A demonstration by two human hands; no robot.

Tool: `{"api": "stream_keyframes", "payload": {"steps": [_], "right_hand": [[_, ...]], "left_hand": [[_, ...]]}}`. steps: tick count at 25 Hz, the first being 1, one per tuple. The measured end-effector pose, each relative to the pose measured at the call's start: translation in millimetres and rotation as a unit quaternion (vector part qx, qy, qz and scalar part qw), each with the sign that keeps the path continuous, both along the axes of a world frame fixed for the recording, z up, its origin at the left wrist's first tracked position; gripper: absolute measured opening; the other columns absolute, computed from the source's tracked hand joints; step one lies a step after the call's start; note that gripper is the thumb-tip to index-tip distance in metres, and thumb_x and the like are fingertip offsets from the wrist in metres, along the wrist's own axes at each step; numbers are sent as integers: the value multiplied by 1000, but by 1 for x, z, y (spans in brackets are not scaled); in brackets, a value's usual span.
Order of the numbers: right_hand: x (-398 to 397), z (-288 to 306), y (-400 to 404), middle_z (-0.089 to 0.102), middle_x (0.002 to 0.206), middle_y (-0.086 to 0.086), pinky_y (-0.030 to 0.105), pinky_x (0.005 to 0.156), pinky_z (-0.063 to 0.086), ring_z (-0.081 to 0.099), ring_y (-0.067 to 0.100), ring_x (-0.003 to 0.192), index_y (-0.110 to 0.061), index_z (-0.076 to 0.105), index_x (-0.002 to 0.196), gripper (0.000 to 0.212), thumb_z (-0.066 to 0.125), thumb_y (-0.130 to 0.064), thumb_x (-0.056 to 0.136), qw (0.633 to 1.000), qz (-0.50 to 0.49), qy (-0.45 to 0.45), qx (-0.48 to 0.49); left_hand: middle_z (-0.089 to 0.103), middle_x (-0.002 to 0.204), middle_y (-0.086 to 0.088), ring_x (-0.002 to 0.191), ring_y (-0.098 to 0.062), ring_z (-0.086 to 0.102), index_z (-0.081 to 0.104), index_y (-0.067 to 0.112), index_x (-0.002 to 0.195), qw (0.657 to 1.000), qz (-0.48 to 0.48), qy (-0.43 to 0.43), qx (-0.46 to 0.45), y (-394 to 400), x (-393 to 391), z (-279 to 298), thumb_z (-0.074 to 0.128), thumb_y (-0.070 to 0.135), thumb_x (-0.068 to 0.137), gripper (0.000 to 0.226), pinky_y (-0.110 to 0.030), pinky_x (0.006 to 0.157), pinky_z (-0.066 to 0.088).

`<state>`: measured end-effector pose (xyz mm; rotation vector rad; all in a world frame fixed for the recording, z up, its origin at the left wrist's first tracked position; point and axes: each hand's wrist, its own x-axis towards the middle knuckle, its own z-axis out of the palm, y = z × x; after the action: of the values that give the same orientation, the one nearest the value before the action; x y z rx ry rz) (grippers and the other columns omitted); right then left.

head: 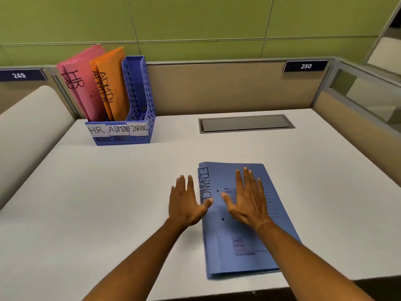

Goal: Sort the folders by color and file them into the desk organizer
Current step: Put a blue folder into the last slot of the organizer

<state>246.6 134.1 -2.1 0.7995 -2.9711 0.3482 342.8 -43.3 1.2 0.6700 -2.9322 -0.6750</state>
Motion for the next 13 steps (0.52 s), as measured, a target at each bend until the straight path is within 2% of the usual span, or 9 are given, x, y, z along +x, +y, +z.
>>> {"api": "stream_keyframes", "payload": {"steps": [3,5,7,11,13], "right_hand": [[4,-15,13,-9,162,9,46,120,-6,-10,25,149,-20,-10,152,91,30,-70,88,1000,10,-23,4],[8,-23,18,-8,162,9,46,120,-7,-9,24,149,-20,-10,152,91,29,-71,87,999,16,-34,9],[13,-30,20,-5,162,8,45,121,-7,-7,23,150,-21,-9,152,90,28,-71,87,999,21,-50,9],[16,-36,20,-4,162,8,47,120,-9,-8,24,150,-24,-11,152,88,26,-72,88,996,25,-70,38],[14,-35,20,-7,162,9,49,119,-10,-10,26,149,-25,-13,151,89,26,-73,87,996,25,-67,51]], "left_hand": [[2,162,-11,149,-27,1,2,15,153,998,31,-35,49,22,7,-11,47,72,80,103,-40,119,7],[25,156,-13,143,-31,23,19,11,150,994,64,-24,86,31,8,-13,56,63,80,95,-40,113,26],[45,139,-13,126,-30,40,34,12,140,992,81,-7,93,36,6,-13,63,55,79,80,-37,101,39],[56,130,-11,112,-28,57,42,10,132,979,83,12,184,43,-1,-11,71,37,81,65,-34,89,52],[58,127,-11,107,-27,61,41,8,132,970,103,10,221,42,-4,-12,72,31,81,64,-31,83,53]]}}
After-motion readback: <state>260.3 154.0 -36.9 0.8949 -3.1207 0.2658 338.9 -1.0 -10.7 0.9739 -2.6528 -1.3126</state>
